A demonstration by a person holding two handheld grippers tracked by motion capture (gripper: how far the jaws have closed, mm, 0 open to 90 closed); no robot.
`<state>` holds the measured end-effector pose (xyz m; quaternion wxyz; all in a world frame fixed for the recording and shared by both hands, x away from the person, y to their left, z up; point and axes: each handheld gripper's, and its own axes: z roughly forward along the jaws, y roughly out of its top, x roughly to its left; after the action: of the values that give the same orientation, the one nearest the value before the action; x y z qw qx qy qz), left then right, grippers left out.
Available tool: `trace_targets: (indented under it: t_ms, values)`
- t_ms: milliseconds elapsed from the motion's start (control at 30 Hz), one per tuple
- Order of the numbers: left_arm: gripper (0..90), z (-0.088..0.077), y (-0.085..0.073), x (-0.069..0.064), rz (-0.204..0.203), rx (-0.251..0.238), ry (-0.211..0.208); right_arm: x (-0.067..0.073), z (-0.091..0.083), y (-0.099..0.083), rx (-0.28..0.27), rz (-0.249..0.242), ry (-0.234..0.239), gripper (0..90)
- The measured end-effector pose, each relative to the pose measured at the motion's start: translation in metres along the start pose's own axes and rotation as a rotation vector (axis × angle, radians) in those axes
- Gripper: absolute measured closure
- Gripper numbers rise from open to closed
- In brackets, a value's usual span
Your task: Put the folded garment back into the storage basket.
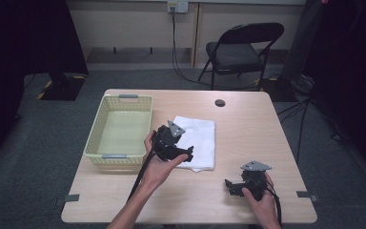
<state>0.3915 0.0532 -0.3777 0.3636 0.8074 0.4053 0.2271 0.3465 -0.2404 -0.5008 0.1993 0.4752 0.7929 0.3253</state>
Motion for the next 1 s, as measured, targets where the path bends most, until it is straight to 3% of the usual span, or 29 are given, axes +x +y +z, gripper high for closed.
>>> trace_targets:
  t_ms: [67,433,567,833,1000]
  values:
    - [6.1,0.002,0.002,-0.001,0.013,0.002,-0.003,0.0,0.0,0.0,0.0,0.0,0.0,0.0]
    - [7.0,0.017,0.011,0.009,-0.024,0.019,-0.016,0.0,0.0,0.0,0.0,0.0,0.0,0.0]
    - [7.0,0.021,0.017,0.011,-0.014,0.03,-0.004,0.0,0.0,0.0,0.0,0.0,0.0,0.0]
    - [6.9,0.03,0.026,0.014,-0.062,0.025,-0.005,0.0,0.0,0.0,0.0,0.0,0.0,0.0]
    - [6.9,0.041,0.028,0.01,-0.045,0.044,0.009,0.0,0.0,0.0,0.0,-0.001,0.001,0.0]
